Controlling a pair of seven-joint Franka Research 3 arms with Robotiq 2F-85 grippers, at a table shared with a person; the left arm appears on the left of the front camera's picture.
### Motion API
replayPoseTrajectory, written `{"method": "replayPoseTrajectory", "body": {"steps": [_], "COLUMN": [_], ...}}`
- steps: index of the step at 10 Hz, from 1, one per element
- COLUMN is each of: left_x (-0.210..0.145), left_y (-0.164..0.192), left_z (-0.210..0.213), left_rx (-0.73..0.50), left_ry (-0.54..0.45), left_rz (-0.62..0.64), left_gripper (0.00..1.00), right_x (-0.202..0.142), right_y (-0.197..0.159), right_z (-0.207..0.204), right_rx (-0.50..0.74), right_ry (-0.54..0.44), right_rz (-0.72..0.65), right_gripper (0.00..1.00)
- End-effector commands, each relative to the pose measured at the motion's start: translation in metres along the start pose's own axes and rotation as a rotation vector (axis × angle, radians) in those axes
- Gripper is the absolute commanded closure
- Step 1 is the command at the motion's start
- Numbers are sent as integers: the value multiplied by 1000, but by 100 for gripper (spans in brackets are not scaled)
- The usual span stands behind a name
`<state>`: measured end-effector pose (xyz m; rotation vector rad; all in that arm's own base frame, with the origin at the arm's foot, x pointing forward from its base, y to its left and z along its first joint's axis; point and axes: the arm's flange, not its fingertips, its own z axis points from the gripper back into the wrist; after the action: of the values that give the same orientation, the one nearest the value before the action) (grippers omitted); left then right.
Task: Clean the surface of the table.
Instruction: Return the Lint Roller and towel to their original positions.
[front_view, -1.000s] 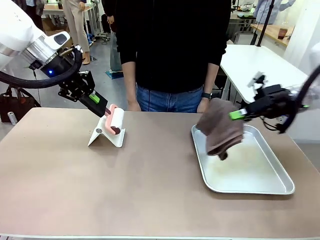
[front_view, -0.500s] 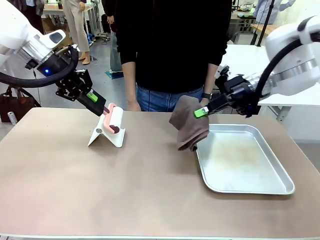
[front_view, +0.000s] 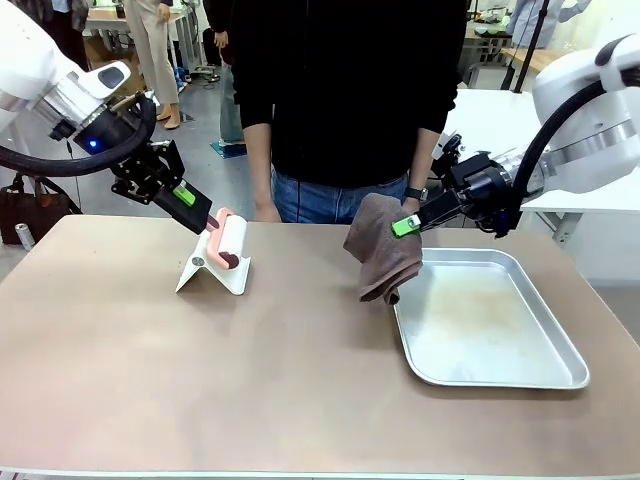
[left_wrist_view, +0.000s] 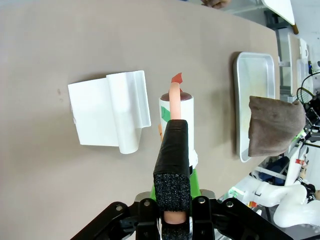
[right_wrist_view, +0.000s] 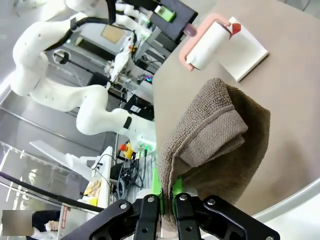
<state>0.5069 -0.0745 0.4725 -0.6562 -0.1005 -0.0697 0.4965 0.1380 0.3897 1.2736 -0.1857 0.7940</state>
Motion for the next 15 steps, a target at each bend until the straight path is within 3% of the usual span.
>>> {"method": "replayPoseTrajectory", "body": {"steps": [1, 2, 7, 15], "left_x": [-3, -6, -4, 3], "left_y": [4, 4, 11, 20], "left_z": [-6, -11, -40, -67], "left_rx": [-13, 5, 49, 68], "left_ry": [-9, 5, -35, -16], "left_rz": [14, 16, -2, -10], "left_gripper": [77, 77, 77, 77], "right_x": [3, 6, 12, 6], "right_y": [-8, -17, -38, -52], "right_z": [-16, -32, -82, -81], "right_rx": [-11, -59, -83, -118], "right_ry": [13, 32, 31, 52], "right_rz": [-5, -43, 36, -22], "right_gripper": [92, 92, 92, 92]}}
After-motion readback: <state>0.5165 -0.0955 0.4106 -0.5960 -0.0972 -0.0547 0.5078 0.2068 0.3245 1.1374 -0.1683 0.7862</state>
